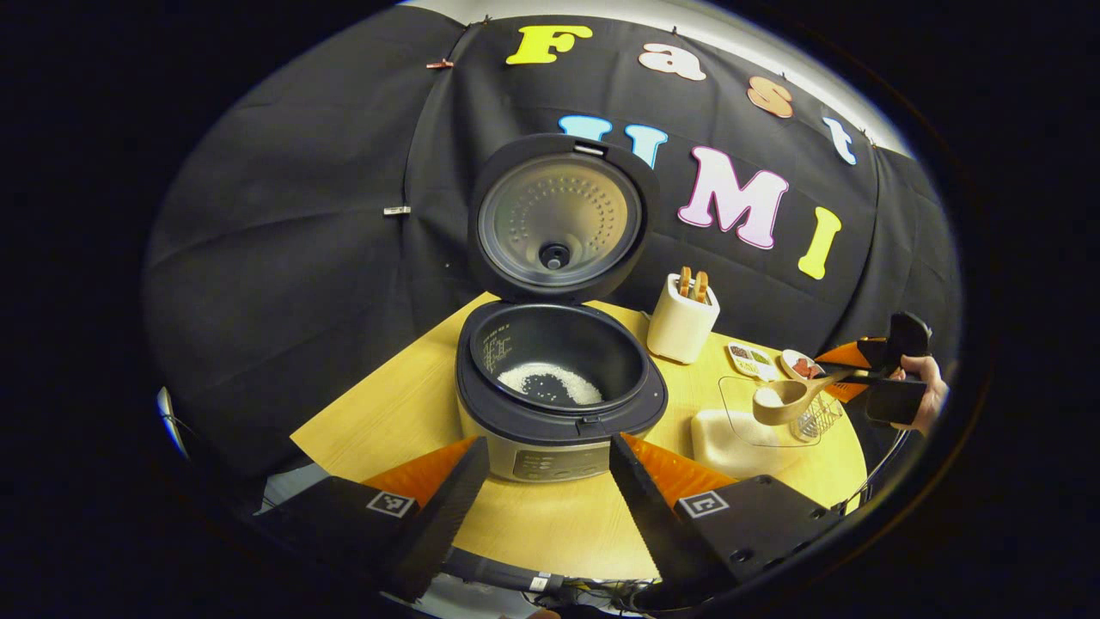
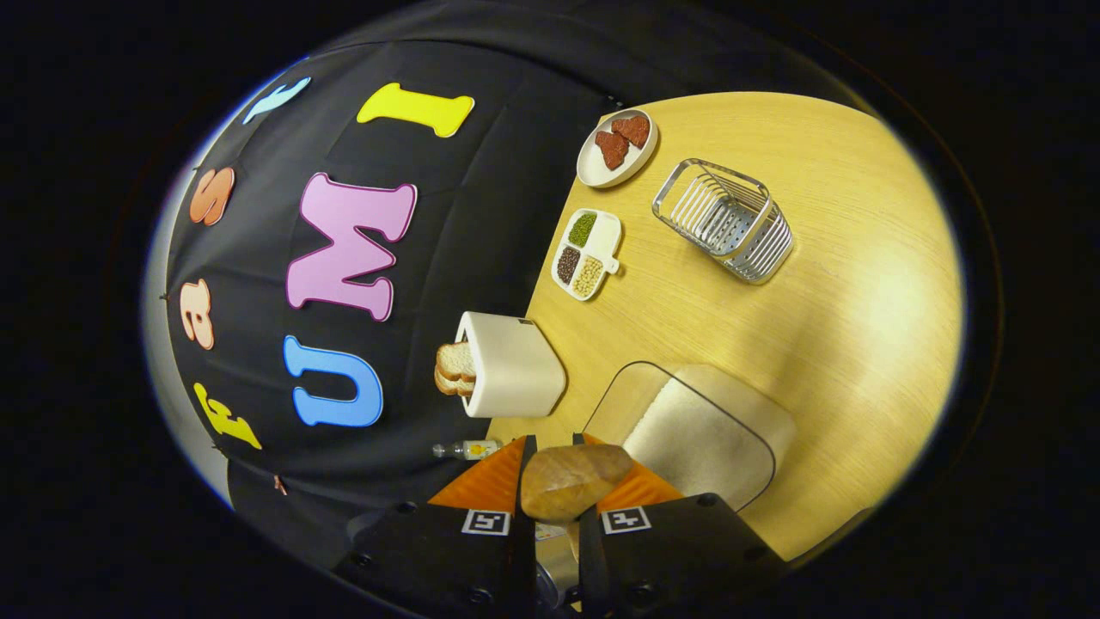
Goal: Close the left gripper, press the button to open the rice cooker; take a wooden spoon from the chopstick holder with the right hand, scoop a spoonful of rice and pour it into the rice cooker, then put the wooden spoon back into the chopstick holder.
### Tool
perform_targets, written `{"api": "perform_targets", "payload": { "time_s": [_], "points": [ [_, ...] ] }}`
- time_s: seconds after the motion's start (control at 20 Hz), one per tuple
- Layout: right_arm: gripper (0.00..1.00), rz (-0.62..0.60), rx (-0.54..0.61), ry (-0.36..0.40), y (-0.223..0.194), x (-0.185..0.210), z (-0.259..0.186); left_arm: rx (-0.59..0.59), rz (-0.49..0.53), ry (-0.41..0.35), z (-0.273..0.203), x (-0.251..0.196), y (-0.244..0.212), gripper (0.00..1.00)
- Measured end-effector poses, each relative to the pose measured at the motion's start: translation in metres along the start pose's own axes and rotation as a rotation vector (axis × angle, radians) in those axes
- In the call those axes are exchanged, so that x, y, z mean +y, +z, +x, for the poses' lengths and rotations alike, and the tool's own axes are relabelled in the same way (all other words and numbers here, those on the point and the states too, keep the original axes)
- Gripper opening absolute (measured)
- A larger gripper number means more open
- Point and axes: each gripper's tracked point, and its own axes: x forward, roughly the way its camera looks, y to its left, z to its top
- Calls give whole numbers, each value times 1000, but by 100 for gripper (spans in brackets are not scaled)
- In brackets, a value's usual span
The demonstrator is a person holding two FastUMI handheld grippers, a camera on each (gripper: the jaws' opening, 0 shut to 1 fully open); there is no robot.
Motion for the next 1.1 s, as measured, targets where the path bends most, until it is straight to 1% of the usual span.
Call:
{"api": "perform_targets", "payload": {
  "time_s": [0.1,0.25,0.45,0.65,0.7,0.75,0.8,0.95,1.1],
  "points": [
    [24,2,25,36,-11,21,1,-15,1,-2,-3,5,4,95],
    [24,28,63,77,-32,55,0,-58,-23,13,-8,16,16,95],
    [24,26,139,137,-74,94,10,-72,-70,41,-9,32,11,95],
    [24,13,208,169,-123,115,20,-82,-128,90,-17,55,3,95],
    [19,4,226,175,-136,119,20,-80,-132,98,-18,60,1,95],
    [19,-4,242,179,-147,122,23,-77,-136,105,-20,65,-1,96],
    [24,-12,256,182,-159,125,27,-73,-141,111,-20,70,-3,95],
    [24,-68,286,201,-192,137,37,-71,-153,130,-23,84,-5,96],
    [24,-209,284,230,-221,152,43,-64,-168,144,-26,93,-8,95]
  ]
}}
